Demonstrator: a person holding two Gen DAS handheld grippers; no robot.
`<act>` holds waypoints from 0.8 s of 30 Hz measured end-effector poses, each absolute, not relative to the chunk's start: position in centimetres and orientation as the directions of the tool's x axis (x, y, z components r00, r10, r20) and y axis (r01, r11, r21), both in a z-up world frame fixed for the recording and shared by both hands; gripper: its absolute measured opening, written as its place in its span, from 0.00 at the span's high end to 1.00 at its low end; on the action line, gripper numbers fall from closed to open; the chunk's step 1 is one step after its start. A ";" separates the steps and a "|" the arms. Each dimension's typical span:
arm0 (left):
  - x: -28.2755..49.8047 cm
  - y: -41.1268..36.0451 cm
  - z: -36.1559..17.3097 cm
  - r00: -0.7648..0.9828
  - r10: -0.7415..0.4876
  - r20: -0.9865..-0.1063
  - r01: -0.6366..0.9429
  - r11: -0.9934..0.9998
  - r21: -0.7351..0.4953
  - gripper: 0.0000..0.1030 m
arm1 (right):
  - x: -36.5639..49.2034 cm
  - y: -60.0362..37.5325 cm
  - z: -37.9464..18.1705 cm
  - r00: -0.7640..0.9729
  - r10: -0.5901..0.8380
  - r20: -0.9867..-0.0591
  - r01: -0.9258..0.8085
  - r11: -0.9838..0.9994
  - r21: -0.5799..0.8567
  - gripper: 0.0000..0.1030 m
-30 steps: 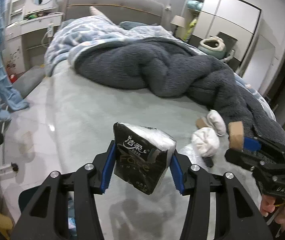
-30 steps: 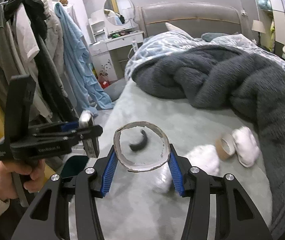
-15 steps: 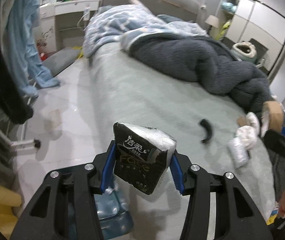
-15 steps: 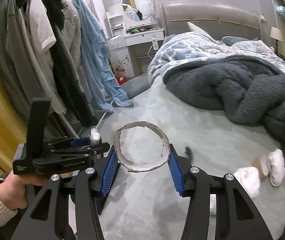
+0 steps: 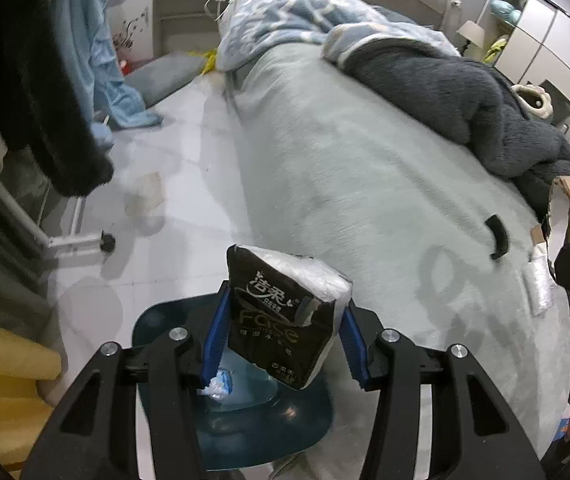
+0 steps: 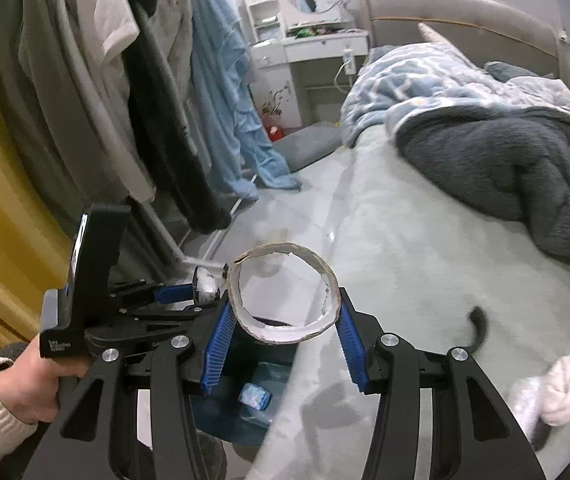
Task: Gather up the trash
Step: 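Carry both items over the teal bin and open both tools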
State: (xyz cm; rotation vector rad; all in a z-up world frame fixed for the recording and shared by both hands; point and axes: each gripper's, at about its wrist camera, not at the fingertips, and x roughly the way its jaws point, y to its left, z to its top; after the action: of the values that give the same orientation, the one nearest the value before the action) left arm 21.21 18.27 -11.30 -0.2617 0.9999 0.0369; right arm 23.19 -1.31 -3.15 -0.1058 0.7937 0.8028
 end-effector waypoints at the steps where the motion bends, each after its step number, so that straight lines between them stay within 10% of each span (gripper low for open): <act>1: 21.2 18.8 -11.7 0.531 -0.091 -0.842 -0.158 0.966 -0.204 0.49 | 23.2 -0.7 -3.5 0.420 0.601 -0.680 -0.683 0.703 0.199 0.51; 24: 19.6 25.9 -19.3 0.280 -0.179 -0.943 -0.222 0.944 -0.245 0.47 | 23.2 8.4 -11.9 0.254 0.512 -0.820 -0.735 0.653 0.180 0.51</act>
State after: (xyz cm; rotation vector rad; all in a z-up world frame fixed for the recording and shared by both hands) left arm 19.60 25.87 -19.33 -0.3606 1.2956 0.0295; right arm 23.15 8.43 -11.86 -0.2603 0.9993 0.8607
